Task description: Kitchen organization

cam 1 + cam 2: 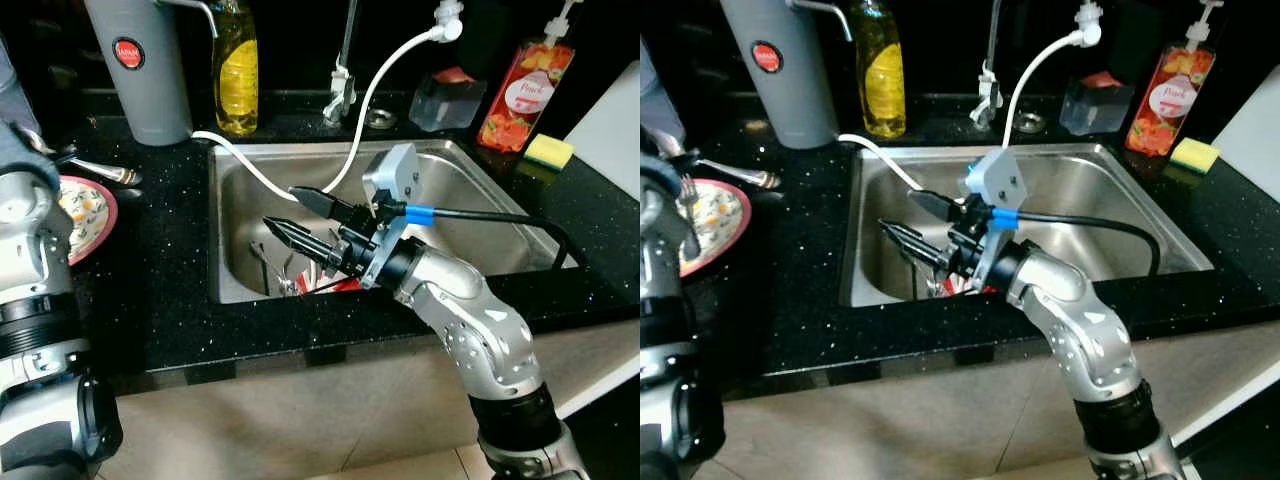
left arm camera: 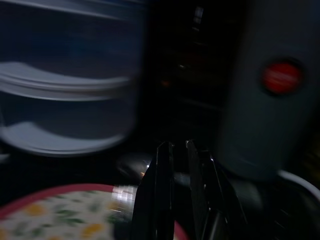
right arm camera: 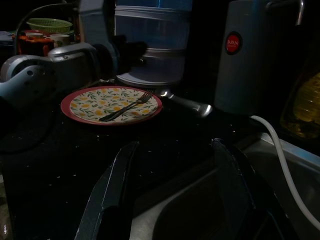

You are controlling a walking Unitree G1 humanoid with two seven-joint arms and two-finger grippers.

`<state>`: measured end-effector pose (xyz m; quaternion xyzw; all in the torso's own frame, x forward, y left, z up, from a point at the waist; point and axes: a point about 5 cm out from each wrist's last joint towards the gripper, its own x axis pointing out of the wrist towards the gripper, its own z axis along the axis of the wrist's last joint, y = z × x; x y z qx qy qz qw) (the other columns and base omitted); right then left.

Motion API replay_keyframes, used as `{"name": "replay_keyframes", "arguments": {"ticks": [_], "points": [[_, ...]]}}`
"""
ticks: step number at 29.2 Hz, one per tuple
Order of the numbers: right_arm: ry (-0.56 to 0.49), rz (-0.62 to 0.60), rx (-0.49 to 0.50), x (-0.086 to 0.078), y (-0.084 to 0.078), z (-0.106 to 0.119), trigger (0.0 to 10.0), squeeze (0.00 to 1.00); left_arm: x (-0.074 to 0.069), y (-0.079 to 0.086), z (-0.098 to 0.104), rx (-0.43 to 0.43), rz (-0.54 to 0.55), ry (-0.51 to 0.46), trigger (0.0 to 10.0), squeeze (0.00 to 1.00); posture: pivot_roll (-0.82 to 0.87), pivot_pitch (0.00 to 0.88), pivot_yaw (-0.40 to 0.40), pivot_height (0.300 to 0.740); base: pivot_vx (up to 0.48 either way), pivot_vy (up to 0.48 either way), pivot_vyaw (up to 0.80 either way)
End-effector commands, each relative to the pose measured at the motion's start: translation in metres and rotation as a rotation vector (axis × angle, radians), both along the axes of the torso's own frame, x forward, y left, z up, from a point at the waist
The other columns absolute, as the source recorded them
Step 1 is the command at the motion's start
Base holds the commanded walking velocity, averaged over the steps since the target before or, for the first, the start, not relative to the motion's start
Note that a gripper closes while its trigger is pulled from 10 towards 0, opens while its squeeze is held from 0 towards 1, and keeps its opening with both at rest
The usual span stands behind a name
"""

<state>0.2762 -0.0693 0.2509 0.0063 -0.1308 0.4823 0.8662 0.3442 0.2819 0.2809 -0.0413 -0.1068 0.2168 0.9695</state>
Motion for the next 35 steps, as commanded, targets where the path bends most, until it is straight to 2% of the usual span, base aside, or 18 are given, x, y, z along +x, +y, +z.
{"name": "replay_keyframes", "arguments": {"ticks": [1,3,4,5,7,9,14,15,18,19,20,21,26,31,32,34,35], "points": [[0.0,-0.014,-0.001,0.002,-0.003,0.001,10.0,0.0,0.003,-0.01,-0.009,0.003,-0.059,0.045,10.0,0.0,0.07,0.0,-0.039,0.74,0.0,0.0,0.0],[-0.002,-0.007,0.0,0.002,-0.002,0.001,10.0,0.0,0.006,-0.024,-0.017,-0.009,-0.176,0.086,10.0,0.0,0.07,0.0,-0.039,0.74,0.0,0.0,0.0],[-0.002,-0.007,0.0,0.002,-0.002,0.001,10.0,0.0,0.006,-0.024,-0.017,-0.009,-0.176,0.086,10.0,0.0,0.07,0.0,-0.039,0.74,0.0,0.0,0.0],[-0.003,-0.003,0.001,0.002,-0.002,0.002,10.0,0.0,0.008,-0.034,-0.023,0.015,-0.247,0.123,10.0,0.0,0.07,0.0,-0.039,0.74,0.0,0.0,0.0],[-0.005,-0.001,0.0,0.001,-0.002,0.002,10.0,0.0,0.007,-0.042,-0.031,0.037,-0.3,0.155,10.0,0.0,0.07,0.0,-0.039,0.74,0.0,0.0,0.0],[-0.004,-0.003,0.001,0.001,-0.002,0.002,10.0,0.0,0.007,-0.04,-0.033,0.056,-0.277,0.172,10.0,0.0,0.07,0.0,-0.042,0.74,0.0,0.0,0.0],[-0.004,-0.003,-0.001,0.002,-0.002,0.002,10.0,0.0,0.008,-0.03,-0.033,0.035,-0.212,0.2,10.0,0.0,0.07,0.0,-0.041,0.74,0.0,0.0,0.0],[-0.004,-0.004,0.001,0.002,-0.001,0.002,10.0,0.0,0.009,-0.018,-0.036,-0.006,-0.126,0.25,10.0,0.0,0.07,0.0,-0.035,0.74,0.0,0.0,0.0],[-0.004,-0.005,0.002,0.002,-0.001,0.002,10.0,0.0,0.008,-0.011,-0.039,-0.044,-0.071,0.285,10.0,0.0,0.07,0.0,-0.035,0.74,0.0,0.0,0.0],[-0.004,-0.006,0.003,0.002,-0.001,0.002,10.0,0.0,0.005,-0.001,-0.043,-0.075,0.005,0.319,10.0,0.0,0.07,0.0,-0.033,0.74,0.0,0.0,0.0],[-0.004,-0.006,0.003,0.002,-0.001,0.002,10.0,0.0,0.003,0.007,-0.047,-0.098,0.053,0.343,10.0,0.8,0.07,0.0,-0.031,0.74,0.0,0.0,0.0],[-0.003,-0.007,0.003,0.002,-0.001,0.001,10.0,0.0,0.0,0.012,-0.05,-0.113,0.086,0.359,10.0,1.0,0.07,0.0,-0.031,0.74,0.0,0.0,0.0],[-0.002,-0.007,0.004,0.002,-0.001,0.001,10.0,0.0,-0.005,0.021,-0.064,-0.168,0.121,0.399,10.0,1.0,0.07,0.0,-0.031,0.74,0.0,0.0,0.0],[-0.003,-0.004,0.004,0.002,-0.001,0.001,10.0,0.0,-0.004,0.02,-0.071,-0.22,0.11,0.424,10.0,1.0,0.07,0.0,-0.034,0.74,0.0,0.0,0.0],[-0.004,-0.003,0.004,0.002,-0.001,0.002,10.0,0.0,-0.003,0.019,-0.073,-0.229,0.096,0.44,10.0,0.32,0.07,0.0,-0.036,0.74,0.0,0.0,0.0],[-0.005,-0.002,0.004,0.002,-0.001,0.002,10.0,0.0,-0.003,0.018,-0.073,-0.229,0.093,0.452,10.0,0.32,0.07,0.0,-0.036,0.74,0.0,0.0,0.0],[-0.005,-0.001,0.004,0.002,-0.001,0.002,10.0,0.0,-0.003,0.019,-0.074,-0.224,0.102,0.461,10.0,0.0,0.07,0.0,-0.037,0.74,0.0,0.0,0.0]]}}
